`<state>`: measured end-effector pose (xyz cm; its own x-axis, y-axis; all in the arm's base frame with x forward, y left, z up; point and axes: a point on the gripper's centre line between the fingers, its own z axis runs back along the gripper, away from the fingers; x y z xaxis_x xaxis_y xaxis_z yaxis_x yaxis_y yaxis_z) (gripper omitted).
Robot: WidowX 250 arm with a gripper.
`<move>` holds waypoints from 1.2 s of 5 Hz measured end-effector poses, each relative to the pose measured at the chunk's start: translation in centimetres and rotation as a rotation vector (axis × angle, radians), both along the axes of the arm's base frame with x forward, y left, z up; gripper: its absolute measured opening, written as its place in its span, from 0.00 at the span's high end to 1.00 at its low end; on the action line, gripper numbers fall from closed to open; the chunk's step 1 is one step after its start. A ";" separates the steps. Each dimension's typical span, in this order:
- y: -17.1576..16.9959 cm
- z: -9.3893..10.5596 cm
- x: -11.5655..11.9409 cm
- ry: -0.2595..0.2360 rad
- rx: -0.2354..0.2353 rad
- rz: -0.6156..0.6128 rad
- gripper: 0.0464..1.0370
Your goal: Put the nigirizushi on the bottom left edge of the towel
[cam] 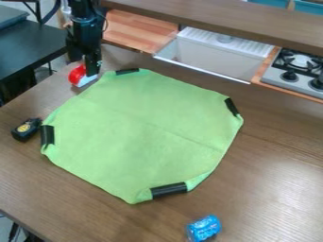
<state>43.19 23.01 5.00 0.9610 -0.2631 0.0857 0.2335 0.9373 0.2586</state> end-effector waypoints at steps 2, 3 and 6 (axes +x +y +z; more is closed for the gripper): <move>0.1 -1.1 -0.1 0.049 -0.015 0.013 0.04; -0.1 -1.0 -0.3 0.067 -0.033 0.023 0.06; -0.3 -1.2 -0.3 0.057 -0.030 0.033 0.53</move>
